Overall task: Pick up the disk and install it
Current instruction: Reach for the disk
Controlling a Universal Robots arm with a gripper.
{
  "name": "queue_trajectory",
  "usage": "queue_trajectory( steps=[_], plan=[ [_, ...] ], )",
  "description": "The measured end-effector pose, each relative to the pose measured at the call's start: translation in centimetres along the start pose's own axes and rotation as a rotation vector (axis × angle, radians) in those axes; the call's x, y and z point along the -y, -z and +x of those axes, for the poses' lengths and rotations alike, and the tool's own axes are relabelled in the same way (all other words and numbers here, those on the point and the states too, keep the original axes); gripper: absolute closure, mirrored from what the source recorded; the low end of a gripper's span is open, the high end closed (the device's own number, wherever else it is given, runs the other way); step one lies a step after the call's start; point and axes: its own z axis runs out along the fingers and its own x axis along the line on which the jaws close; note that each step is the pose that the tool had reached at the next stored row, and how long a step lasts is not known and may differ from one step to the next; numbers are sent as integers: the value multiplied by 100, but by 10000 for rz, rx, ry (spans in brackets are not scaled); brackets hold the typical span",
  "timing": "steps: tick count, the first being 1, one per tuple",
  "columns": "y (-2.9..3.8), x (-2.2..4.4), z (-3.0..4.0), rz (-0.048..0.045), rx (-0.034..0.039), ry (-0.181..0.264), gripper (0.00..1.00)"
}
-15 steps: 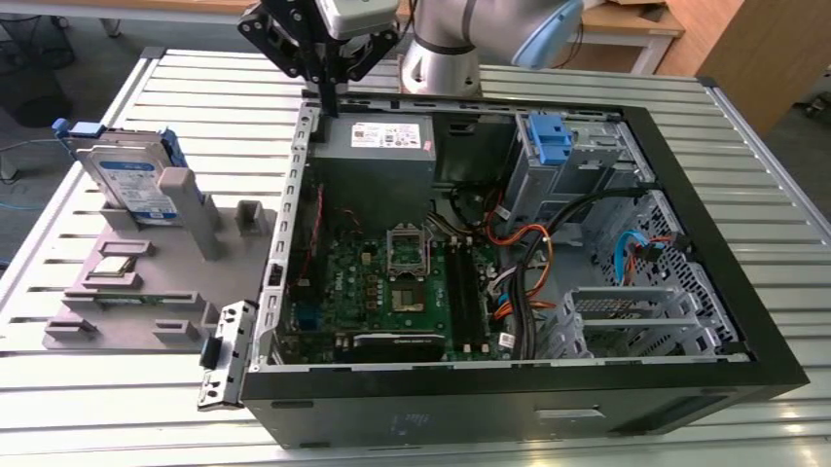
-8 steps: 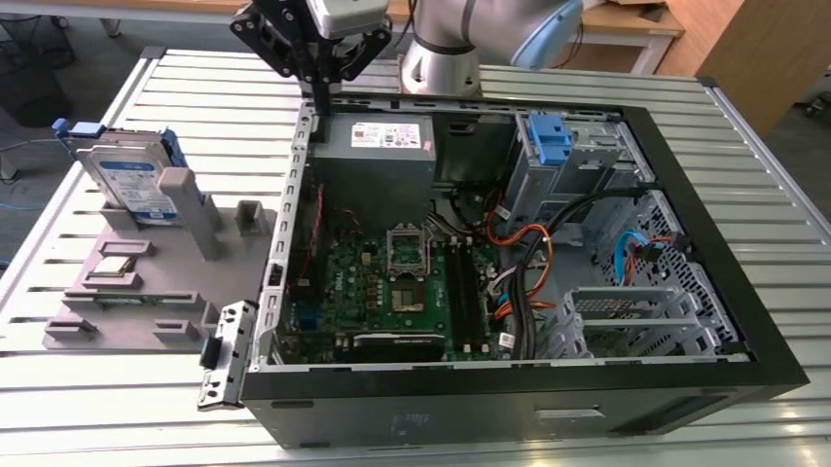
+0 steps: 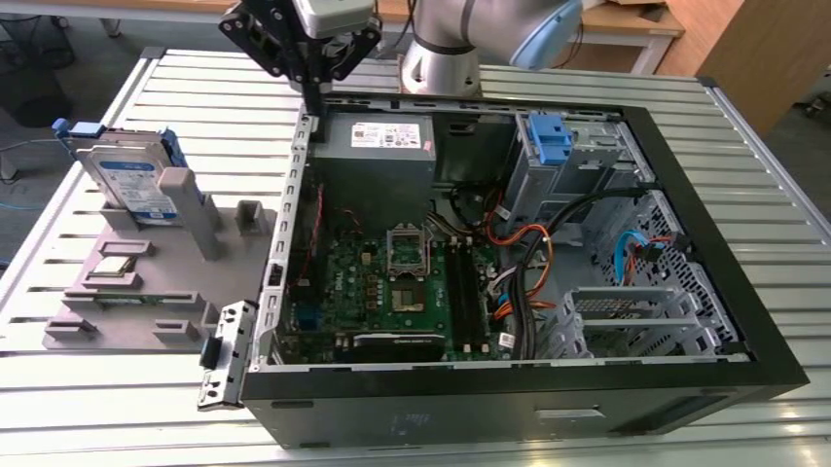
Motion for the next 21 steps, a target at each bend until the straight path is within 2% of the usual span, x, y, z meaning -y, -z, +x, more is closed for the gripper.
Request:
queue_trajectory(
  steps=[21],
  plan=[
    [7, 19, 252, 0, 0, 0, 90]
  ],
)
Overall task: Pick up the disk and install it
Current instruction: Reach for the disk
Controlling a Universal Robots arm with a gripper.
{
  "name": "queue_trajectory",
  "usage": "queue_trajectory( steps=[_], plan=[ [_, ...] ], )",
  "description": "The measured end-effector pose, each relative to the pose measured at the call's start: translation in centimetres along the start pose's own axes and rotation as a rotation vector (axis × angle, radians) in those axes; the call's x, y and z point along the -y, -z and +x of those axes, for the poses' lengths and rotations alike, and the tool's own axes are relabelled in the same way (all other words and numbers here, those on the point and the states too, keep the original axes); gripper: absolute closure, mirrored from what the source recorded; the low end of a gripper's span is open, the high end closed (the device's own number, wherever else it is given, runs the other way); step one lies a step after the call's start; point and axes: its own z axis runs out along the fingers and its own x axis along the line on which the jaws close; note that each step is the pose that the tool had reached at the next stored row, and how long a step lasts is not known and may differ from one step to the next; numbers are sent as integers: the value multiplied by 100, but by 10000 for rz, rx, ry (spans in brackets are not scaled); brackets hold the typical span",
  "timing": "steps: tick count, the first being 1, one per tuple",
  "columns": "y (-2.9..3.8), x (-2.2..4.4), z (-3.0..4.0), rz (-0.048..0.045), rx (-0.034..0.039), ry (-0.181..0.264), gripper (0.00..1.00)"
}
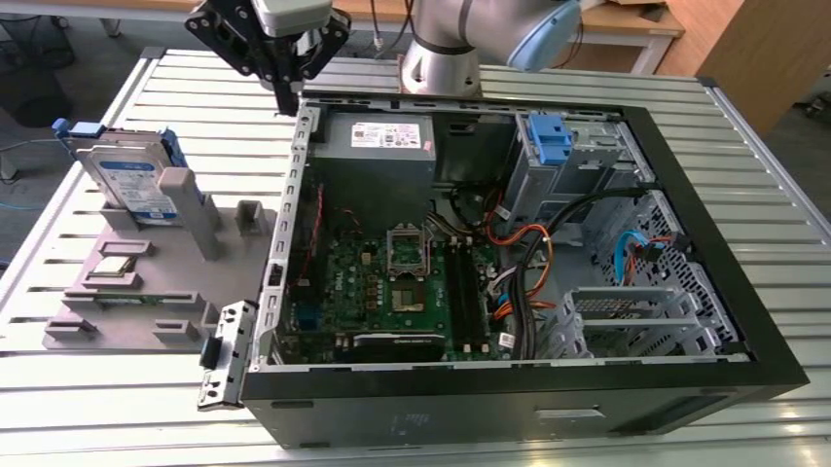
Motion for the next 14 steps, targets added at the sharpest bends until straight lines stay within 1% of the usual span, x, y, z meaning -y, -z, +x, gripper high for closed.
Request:
queue_trajectory(
  steps=[2, 3, 14],
  plan=[
    [1, 2, 30, 0, 0, 0, 90],
    [2, 6, 75, -1, 1, 1, 90],
    [7, 20, 263, -1, 1, 1, 90]
  ],
)
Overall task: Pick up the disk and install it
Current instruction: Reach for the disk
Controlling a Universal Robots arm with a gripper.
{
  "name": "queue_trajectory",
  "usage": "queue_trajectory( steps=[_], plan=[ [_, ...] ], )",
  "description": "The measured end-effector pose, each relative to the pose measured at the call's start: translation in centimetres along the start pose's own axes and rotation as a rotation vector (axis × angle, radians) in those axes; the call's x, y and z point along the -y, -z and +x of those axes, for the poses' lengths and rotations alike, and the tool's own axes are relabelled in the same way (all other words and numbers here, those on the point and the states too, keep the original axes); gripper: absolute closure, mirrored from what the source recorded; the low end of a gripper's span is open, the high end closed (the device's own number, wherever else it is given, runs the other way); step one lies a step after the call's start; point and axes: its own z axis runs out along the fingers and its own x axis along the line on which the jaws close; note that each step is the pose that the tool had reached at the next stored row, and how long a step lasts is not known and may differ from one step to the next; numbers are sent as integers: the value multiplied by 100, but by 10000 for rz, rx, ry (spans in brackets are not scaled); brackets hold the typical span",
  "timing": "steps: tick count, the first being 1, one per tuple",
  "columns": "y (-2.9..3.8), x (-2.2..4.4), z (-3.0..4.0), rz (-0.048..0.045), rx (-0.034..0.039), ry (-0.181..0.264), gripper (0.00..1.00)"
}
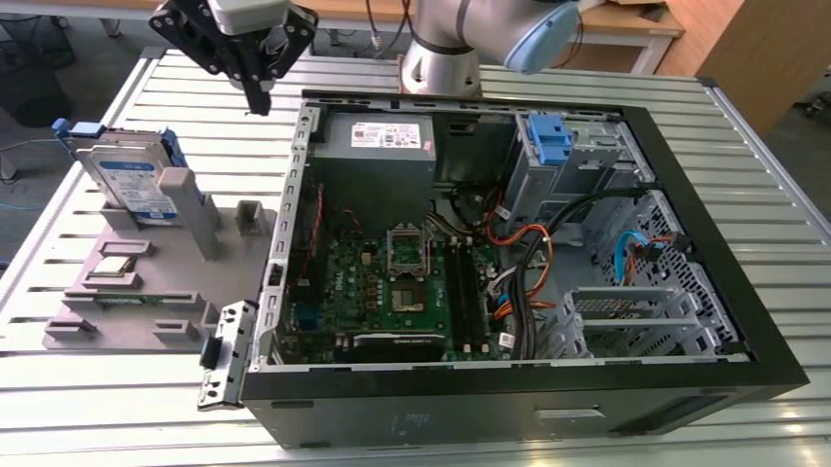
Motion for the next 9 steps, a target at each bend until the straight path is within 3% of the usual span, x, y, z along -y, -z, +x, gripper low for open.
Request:
queue_trajectory(
  steps=[9],
  plan=[
    [4, 12, 162, 0, 2, 0, 90]
  ],
)
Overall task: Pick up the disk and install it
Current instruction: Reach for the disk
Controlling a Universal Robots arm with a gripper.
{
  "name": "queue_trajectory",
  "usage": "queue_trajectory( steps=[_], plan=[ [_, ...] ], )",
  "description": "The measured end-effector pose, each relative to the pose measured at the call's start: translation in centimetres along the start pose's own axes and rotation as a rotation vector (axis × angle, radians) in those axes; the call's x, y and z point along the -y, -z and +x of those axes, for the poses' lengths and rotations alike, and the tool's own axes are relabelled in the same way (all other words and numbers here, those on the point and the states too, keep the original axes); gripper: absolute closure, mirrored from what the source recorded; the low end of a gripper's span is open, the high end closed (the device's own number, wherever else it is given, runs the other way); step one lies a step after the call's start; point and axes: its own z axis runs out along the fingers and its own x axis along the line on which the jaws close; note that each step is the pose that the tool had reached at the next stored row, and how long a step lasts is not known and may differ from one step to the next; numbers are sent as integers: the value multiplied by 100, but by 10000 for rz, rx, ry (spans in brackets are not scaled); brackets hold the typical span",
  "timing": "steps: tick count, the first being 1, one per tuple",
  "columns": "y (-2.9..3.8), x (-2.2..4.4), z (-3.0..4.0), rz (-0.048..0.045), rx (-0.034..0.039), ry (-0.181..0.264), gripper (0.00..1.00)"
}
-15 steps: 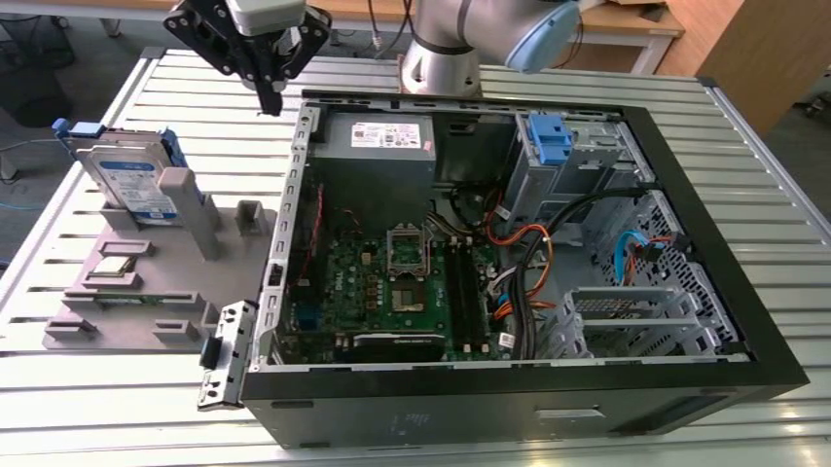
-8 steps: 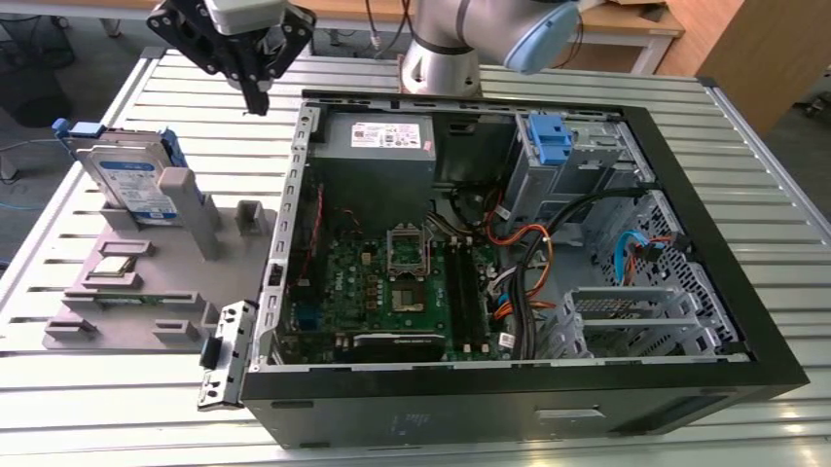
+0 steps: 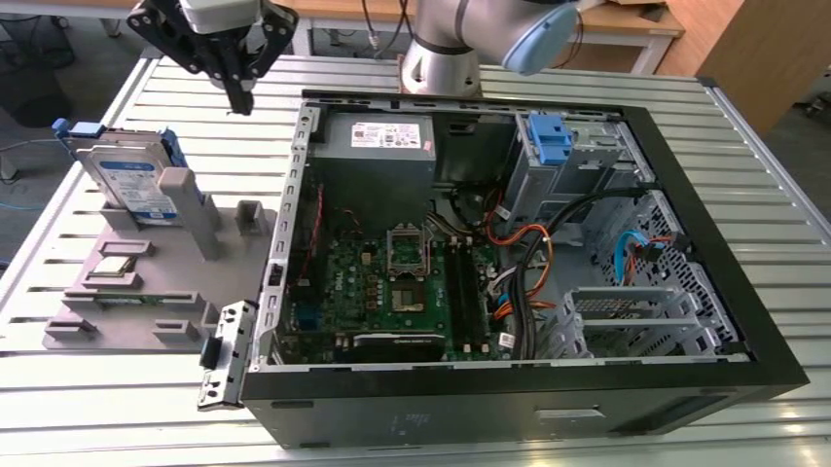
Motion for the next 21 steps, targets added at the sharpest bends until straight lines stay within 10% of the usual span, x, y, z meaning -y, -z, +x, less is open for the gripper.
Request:
queue_trajectory(
  steps=[21],
  plan=[
    [12, 33, 443, -1, 13, 0, 90]
  ],
)
